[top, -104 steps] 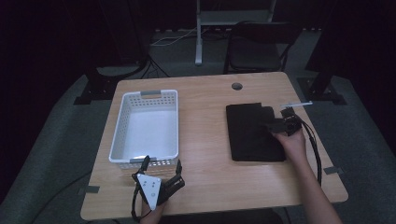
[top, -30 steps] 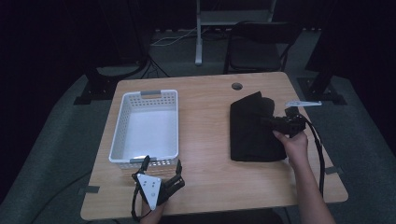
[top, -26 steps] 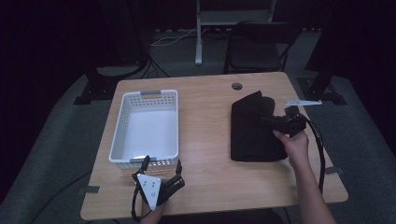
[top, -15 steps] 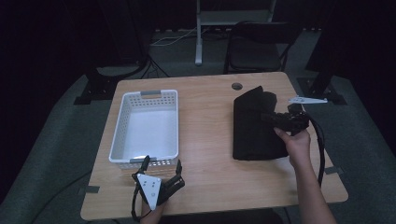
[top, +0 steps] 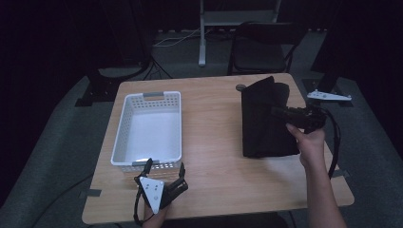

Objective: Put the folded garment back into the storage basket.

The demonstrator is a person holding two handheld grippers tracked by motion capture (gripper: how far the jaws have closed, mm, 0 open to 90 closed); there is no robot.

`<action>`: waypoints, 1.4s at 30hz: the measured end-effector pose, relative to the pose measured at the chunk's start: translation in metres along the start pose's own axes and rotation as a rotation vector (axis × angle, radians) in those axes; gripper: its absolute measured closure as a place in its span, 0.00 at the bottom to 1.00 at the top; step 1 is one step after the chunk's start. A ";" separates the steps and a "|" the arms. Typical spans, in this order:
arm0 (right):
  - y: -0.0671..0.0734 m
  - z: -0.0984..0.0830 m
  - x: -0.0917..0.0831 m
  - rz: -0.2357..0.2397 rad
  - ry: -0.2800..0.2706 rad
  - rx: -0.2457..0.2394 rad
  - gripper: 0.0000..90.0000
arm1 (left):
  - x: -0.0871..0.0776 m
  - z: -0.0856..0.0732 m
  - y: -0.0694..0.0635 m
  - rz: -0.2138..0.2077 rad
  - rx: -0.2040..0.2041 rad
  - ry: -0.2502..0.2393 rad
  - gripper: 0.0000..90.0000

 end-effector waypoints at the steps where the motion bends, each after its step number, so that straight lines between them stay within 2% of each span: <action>1: 0.002 0.004 -0.002 0.014 -0.011 0.000 0.82 | 0.000 0.000 0.000 0.000 0.000 0.000 0.04; 7: 0.015 0.020 -0.013 0.036 -0.055 -0.013 0.82 | 0.000 0.000 0.000 -0.001 0.000 0.002 0.04; 20: 0.018 0.022 -0.007 0.037 -0.052 -0.014 0.82 | 0.000 0.000 0.000 -0.001 0.000 0.001 0.04; 35: 0.032 0.024 0.011 0.081 -0.054 -0.004 0.82 | 0.000 0.000 0.000 0.000 0.000 0.001 0.04; 42: 0.042 0.027 0.023 0.080 -0.053 -0.014 0.82 | 0.000 0.000 0.000 0.000 -0.001 0.000 0.04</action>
Point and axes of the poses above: each handheld gripper's, and its own axes: x roughly forward along the jaws, z roughly out of its top, y roughly to its left, the point moved 6 cm from there along x, roughly forward along the jaws, and after that the axes turned 1 degree about -z, right-handed, at the moved point
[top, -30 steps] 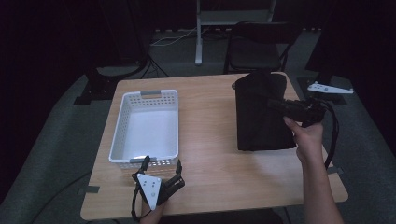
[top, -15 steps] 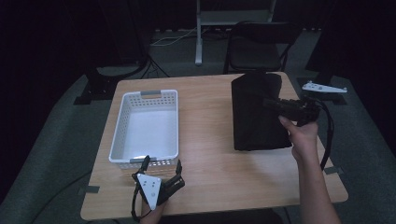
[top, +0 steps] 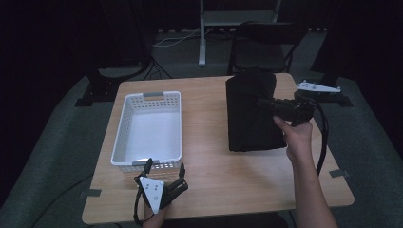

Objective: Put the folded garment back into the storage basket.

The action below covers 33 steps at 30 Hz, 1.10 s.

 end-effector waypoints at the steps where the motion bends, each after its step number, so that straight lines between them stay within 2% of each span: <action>1: 0.001 0.000 0.002 0.005 -0.002 0.001 0.82 | 0.000 0.000 0.000 0.000 0.000 0.000 0.04; 24: 0.027 0.003 0.044 0.061 0.016 -0.010 0.82 | 0.000 0.000 0.000 -0.001 0.001 0.001 0.04; 33: 0.035 0.005 0.055 0.083 0.014 0.001 0.82 | 0.000 0.000 0.000 -0.001 0.001 0.002 0.04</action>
Point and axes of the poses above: each handheld gripper's, and its own axes: x roughly forward along the jaws, z roughly out of its top, y roughly to its left, the point moved 6 cm from there along x, roughly forward along the jaws, and after that the axes turned 1 degree about -z, right-handed, at the moved point
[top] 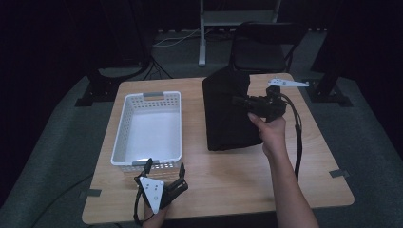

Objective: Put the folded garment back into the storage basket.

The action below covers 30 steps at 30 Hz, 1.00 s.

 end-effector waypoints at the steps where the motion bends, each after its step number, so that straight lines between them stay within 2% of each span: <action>1: 0.001 0.001 0.001 0.000 -0.002 0.004 0.82 | 0.000 0.000 0.000 0.000 0.000 0.000 0.04; 12: 0.019 0.009 0.025 0.050 -0.011 0.013 0.82 | 0.000 0.000 0.000 -0.004 0.001 0.001 0.04; 30: 0.048 0.017 0.056 0.125 0.000 -0.006 0.82 | 0.000 0.000 0.000 -0.012 0.001 0.001 0.04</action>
Point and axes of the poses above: each handheld gripper's, and its own axes: x roughly forward along the jaws, z roughly out of its top, y roughly to its left, the point moved 6 cm from there along x, roughly forward along the jaws, and after that the axes turned 1 degree about -z, right-handed, at the moved point
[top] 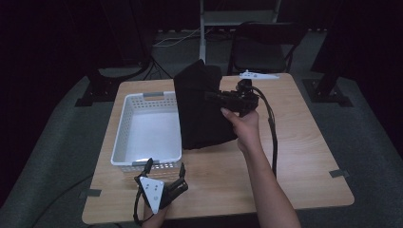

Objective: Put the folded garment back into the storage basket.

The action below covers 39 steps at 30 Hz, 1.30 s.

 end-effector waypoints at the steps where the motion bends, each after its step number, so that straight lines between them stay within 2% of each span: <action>1: 0.001 0.001 0.002 0.001 0.003 -0.003 0.82 | 0.000 0.000 0.000 -0.002 0.000 0.000 0.04; 9: 0.013 0.008 0.016 0.024 -0.001 -0.005 0.82 | 0.000 0.000 0.000 -0.004 0.001 0.000 0.04; 24: 0.024 0.000 0.054 0.051 0.031 -0.003 0.82 | 0.000 0.000 0.000 -0.010 0.001 0.000 0.04; 28: 0.029 -0.001 0.064 0.068 0.027 0.001 0.82 | 0.000 0.000 0.000 -0.011 0.001 0.000 0.04; 33: 0.033 -0.003 0.077 0.061 0.023 0.006 0.82 | 0.000 0.000 0.000 -0.012 0.000 -0.002 0.04; 39: 0.038 -0.004 0.091 0.080 0.028 0.013 0.82 | 0.000 0.000 0.000 -0.012 0.000 -0.003 0.04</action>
Point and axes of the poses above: each handheld gripper's, and its own axes: x roughly forward along the jaws, z roughly out of its top, y roughly to its left, the point moved 6 cm from there along x, roughly forward along the jaws, and after that the axes turned 1 degree about -z, right-handed, at the moved point
